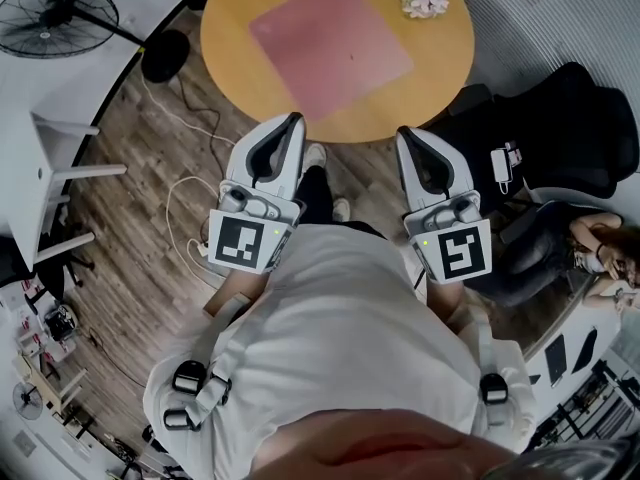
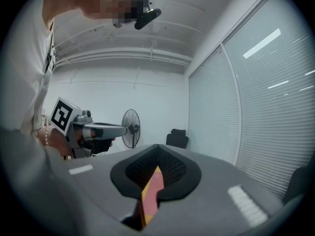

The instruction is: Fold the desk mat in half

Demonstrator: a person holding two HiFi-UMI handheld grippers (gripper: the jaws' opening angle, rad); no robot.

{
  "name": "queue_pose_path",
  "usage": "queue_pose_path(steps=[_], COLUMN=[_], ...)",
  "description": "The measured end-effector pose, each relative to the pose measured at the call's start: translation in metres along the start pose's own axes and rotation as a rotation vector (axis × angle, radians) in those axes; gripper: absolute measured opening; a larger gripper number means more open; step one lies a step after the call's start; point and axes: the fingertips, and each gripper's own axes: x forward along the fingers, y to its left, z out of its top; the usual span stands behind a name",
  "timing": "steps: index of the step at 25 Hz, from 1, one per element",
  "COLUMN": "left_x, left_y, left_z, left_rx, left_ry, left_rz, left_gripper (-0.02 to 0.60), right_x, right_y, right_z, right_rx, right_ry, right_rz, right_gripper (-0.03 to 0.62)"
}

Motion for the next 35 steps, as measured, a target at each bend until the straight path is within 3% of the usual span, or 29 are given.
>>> queue_pose_path(steps=[19, 35], left_x=[0.097, 0.155], left_y=[0.126, 0.228], left_z=[0.000, -0.015], left_rx=[-0.019, -0.029], left_ry=[-0.011, -0.008], left_rz=[-0.017, -0.075], left_gripper=[0.005, 0.005], right_x=[0.149, 0.262], right_y=[-0.044, -0.059], right_z=[0.013, 0.012], right_rx=[-0.041, -0.016], right_ry=[0.007, 0.025], right_rz=[0.009, -0.053], right_gripper=[0.005, 0.005])
